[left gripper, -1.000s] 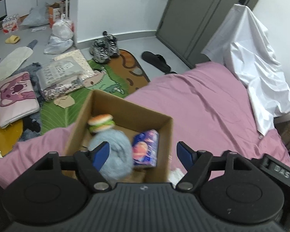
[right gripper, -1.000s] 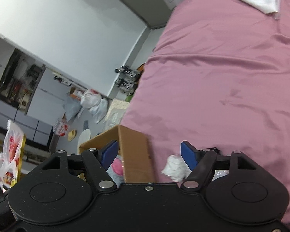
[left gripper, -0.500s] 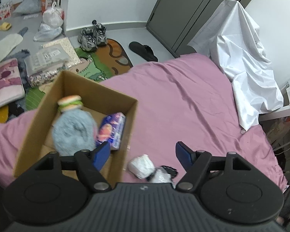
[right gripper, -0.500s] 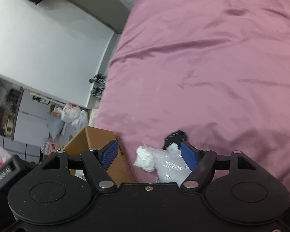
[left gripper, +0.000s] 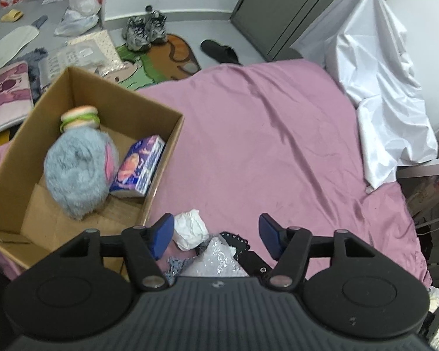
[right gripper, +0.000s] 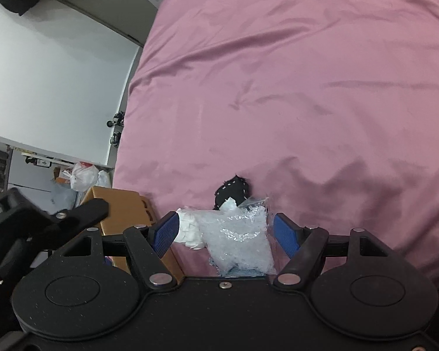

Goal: Organize soft objects
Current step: 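Move the right gripper to the white cloth and clear plastic bag, then close the right gripper on the clear plastic bag while the left gripper grasps the white cloth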

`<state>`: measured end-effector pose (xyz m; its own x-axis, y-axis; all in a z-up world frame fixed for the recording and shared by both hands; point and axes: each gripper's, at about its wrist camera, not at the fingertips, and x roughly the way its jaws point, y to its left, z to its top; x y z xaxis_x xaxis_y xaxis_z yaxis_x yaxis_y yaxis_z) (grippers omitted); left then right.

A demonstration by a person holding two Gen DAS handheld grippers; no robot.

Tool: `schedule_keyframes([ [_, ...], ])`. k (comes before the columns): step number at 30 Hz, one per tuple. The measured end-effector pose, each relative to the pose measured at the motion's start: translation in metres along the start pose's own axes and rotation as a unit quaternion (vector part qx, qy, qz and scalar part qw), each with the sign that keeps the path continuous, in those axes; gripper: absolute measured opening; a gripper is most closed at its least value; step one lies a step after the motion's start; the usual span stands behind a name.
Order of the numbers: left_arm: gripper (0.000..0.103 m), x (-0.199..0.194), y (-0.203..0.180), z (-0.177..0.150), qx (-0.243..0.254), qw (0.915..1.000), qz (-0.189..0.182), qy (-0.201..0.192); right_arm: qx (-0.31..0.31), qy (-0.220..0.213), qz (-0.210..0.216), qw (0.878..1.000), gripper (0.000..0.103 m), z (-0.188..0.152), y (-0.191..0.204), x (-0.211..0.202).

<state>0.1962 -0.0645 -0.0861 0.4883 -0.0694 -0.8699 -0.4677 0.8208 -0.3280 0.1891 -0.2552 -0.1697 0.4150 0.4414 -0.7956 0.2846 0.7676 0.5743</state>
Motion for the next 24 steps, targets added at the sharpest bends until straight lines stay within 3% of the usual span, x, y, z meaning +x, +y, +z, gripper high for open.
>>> schedule_keyframes([
  [8, 0.057, 0.025, -0.004, -0.008, -0.016, 0.9985, 0.051, 0.017, 0.015, 0.036, -0.005, 0.999, 0.067, -0.005, -0.003, 0.022],
  [15, 0.056, 0.043, -0.009, -0.012, -0.018, 0.9965, 0.075, 0.033, 0.056, 0.049, 0.002, 0.997, 0.042, 0.000, -0.018, 0.039],
  [19, 0.056, 0.049, -0.010, -0.011, -0.015, 0.9955, 0.086, 0.037, 0.076, 0.039, 0.024, 0.996, 0.034, 0.001, -0.025, 0.034],
  [24, 0.056, 0.055, -0.015, -0.008, 0.008, 0.9939, 0.103, 0.037, 0.102, -0.009, 0.032, 0.994, 0.032, 0.009, -0.037, 0.018],
])
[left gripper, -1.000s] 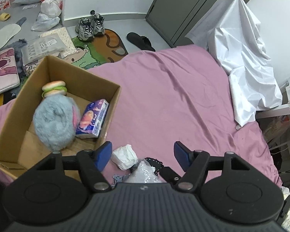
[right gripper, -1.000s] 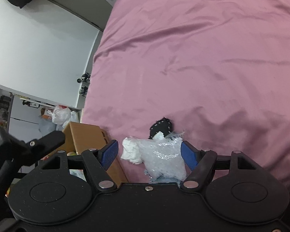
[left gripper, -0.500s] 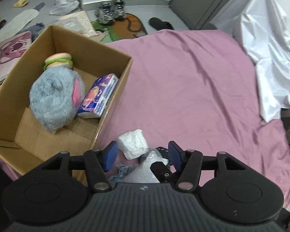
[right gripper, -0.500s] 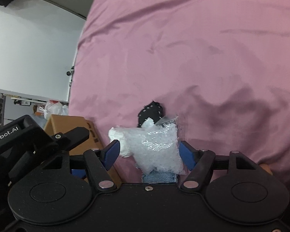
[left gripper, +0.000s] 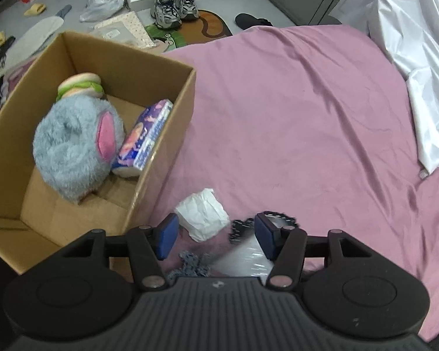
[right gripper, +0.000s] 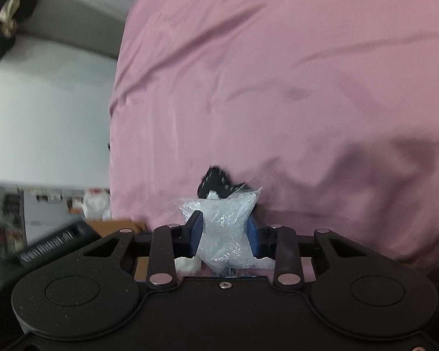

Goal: Organize soft objects
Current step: 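Close the right gripper on the clear plastic bag while the left gripper grasps the white cloth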

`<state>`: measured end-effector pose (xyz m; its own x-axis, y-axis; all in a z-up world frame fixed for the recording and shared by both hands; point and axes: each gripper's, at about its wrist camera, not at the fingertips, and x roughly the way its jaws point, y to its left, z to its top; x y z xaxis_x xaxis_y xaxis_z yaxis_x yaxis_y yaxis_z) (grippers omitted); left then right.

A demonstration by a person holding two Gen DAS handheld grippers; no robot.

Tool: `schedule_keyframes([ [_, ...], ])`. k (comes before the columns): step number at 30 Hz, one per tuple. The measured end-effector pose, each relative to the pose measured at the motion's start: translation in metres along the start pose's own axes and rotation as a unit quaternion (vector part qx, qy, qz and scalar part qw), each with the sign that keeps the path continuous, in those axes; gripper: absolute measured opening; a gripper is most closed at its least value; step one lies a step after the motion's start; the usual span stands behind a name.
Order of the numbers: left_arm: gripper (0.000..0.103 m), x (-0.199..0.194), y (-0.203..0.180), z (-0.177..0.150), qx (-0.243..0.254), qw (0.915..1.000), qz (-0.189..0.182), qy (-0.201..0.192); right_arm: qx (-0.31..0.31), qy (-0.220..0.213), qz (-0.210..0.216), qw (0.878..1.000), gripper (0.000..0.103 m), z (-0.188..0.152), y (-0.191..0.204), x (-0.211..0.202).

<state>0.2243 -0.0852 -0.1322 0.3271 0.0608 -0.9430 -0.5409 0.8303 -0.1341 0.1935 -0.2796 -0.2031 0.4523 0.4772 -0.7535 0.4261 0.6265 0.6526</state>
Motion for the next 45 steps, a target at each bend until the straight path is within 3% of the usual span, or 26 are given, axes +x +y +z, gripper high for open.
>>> schedule_keyframes([
  [9, 0.056, 0.015, -0.016, 0.001, 0.033, 0.9991, 0.026, 0.010, 0.036, -0.041, 0.016, 0.998, 0.032, 0.009, -0.014, -0.016],
  [16, 0.056, 0.027, -0.028, 0.007, 0.054, 0.9968, 0.049, 0.032, 0.025, -0.082, 0.024, 0.996, 0.032, 0.020, -0.013, -0.028],
  [20, 0.056, 0.035, -0.032, 0.008, 0.043, 0.9965, 0.056, 0.044, 0.025, -0.091, 0.032, 0.995, 0.032, 0.023, -0.014, -0.031],
  [29, 0.056, 0.051, -0.041, 0.008, 0.009, 0.9930, 0.111, 0.038, -0.019, -0.129, 0.029, 0.991, 0.032, 0.031, -0.008, -0.044],
  [36, 0.056, 0.060, -0.047, 0.007, 0.019, 0.9894, 0.141, 0.030, -0.016, -0.141, 0.022, 0.990, 0.032, 0.036, -0.012, -0.043],
  [40, 0.038, 0.058, -0.043, 0.008, 0.011, 0.9890, 0.144, 0.030, -0.005, -0.138, 0.026, 0.990, 0.032, 0.037, -0.015, -0.042],
  [45, 0.036, 0.052, -0.031, 0.009, 0.008, 0.9939, 0.106, 0.030, -0.005, -0.127, 0.035, 0.991, 0.032, 0.035, -0.012, -0.039],
])
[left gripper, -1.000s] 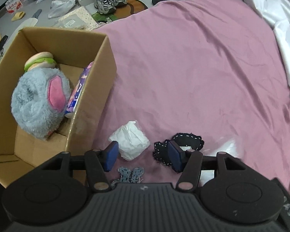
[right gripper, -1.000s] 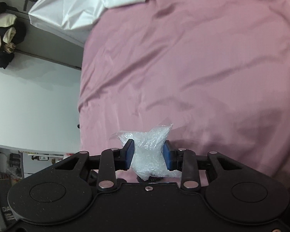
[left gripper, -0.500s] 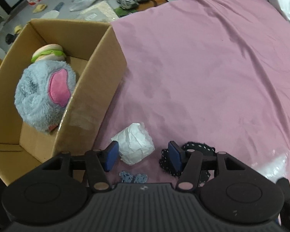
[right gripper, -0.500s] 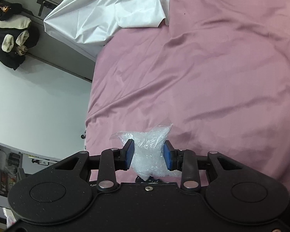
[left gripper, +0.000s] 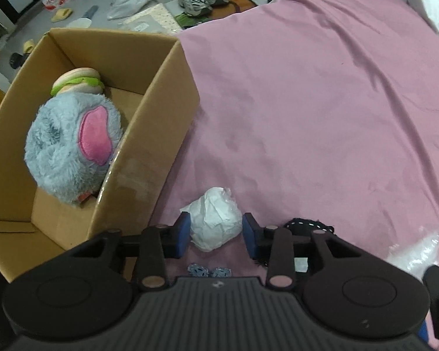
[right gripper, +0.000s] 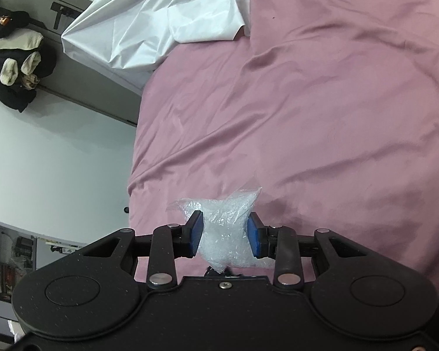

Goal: Organize soft objects
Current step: 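Close the right gripper on the clear plastic bag while the left gripper grasps the white cloth, then carry the white cloth and plastic bag over the box with both grippers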

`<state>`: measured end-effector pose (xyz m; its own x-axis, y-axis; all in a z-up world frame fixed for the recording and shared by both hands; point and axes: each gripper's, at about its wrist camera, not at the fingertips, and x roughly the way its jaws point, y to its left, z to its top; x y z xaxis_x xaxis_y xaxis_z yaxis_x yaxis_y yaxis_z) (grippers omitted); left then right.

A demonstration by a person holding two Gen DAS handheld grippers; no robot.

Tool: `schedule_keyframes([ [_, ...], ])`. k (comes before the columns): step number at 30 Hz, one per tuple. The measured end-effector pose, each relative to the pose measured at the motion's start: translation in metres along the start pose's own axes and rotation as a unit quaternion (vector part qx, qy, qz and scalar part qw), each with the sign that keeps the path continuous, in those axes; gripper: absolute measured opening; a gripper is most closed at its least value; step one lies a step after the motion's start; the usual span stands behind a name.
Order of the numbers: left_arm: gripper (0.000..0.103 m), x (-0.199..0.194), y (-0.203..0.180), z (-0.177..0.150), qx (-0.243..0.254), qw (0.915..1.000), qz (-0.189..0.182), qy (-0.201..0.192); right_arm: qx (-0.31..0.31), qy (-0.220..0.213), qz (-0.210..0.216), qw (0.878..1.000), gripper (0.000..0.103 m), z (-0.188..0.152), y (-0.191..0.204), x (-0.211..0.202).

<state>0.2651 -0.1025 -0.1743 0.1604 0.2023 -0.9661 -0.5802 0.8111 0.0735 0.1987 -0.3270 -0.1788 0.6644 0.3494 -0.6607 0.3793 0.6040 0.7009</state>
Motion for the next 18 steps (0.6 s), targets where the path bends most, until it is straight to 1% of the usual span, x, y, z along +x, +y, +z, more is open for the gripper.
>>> schedule_keyframes([
  [5, 0.034, -0.012, 0.007, -0.003, 0.005, 0.9991, -0.041, -0.006, 0.001, 0.002, 0.005, 1.000, 0.032, -0.001, 0.000, -0.002],
  [6, 0.032, -0.015, 0.009, -0.004, 0.006, 0.9986, -0.053, -0.005, 0.000, 0.003, 0.007, 1.000, 0.032, -0.002, 0.001, -0.002],
  [7, 0.026, -0.018, 0.009, -0.005, 0.007, 0.9981, -0.061, -0.005, -0.003, 0.005, 0.009, 1.000, 0.032, -0.002, 0.003, -0.002],
  [11, 0.026, -0.032, 0.017, -0.008, 0.010, 0.9955, -0.093, -0.013, -0.022, 0.007, 0.021, 1.000, 0.032, -0.004, 0.010, -0.004],
  [14, 0.026, -0.039, 0.024, -0.007, 0.008, 0.9944, -0.103, -0.024, -0.032, 0.009, 0.029, 0.999, 0.032, -0.007, 0.015, -0.006],
  [18, 0.025, -0.051, 0.036, -0.007, 0.000, 0.9915, -0.126, -0.031, -0.050, 0.013, 0.045, 0.998, 0.032, -0.010, 0.022, -0.010],
])
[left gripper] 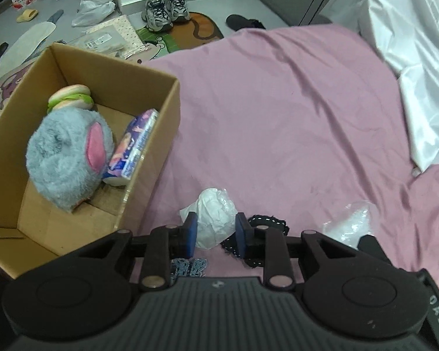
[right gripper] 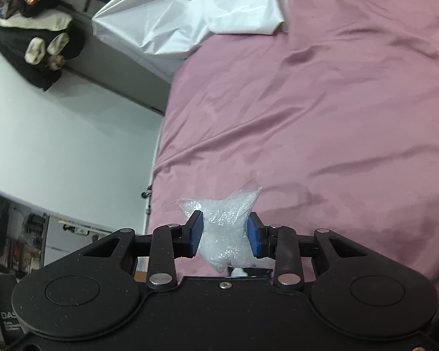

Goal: Organize soft objects
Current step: 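Carry the white cloth and plastic bag over the box with both grippers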

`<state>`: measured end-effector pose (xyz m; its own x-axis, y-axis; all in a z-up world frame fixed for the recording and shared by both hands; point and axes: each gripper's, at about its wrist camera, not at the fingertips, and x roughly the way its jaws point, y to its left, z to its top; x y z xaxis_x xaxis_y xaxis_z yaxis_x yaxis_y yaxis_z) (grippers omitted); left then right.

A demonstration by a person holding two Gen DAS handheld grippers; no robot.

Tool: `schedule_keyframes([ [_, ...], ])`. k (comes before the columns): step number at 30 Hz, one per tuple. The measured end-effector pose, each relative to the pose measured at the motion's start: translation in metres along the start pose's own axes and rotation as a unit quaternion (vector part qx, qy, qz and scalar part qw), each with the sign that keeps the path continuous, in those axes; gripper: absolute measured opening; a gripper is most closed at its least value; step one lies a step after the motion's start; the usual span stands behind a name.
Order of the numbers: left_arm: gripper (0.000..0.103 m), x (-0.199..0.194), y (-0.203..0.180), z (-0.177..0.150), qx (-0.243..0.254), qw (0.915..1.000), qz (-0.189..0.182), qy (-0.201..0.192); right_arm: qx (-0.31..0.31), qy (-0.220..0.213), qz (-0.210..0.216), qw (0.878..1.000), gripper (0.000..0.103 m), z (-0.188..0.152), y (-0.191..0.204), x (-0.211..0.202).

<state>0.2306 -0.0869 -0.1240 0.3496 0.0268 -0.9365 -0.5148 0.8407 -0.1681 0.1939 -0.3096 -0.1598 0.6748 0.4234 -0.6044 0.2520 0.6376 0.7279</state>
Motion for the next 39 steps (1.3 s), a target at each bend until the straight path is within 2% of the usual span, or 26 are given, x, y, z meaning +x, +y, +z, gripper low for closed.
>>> schedule_keyframes([
  [12, 0.026, -0.059, 0.036, 0.009, 0.004, 0.9973, -0.059, -0.043, -0.074, 0.025, 0.096, 0.992, 0.032, -0.014, 0.044, -0.010],
  [19, 0.026, -0.080, 0.064, 0.012, -0.001, 0.9953, -0.075, -0.062, -0.112, 0.043, 0.133, 0.984, 0.032, -0.026, 0.066, -0.013],
  [31, 0.026, -0.092, 0.125, 0.014, -0.028, 0.9942, -0.067, -0.080, -0.165, 0.090, 0.171, 0.967, 0.032, -0.052, 0.097, -0.009],
  [39, 0.026, -0.087, 0.158, 0.012, -0.045, 0.9946, -0.058, -0.073, -0.190, 0.119, 0.189, 0.956, 0.033, -0.063, 0.113, -0.005],
])
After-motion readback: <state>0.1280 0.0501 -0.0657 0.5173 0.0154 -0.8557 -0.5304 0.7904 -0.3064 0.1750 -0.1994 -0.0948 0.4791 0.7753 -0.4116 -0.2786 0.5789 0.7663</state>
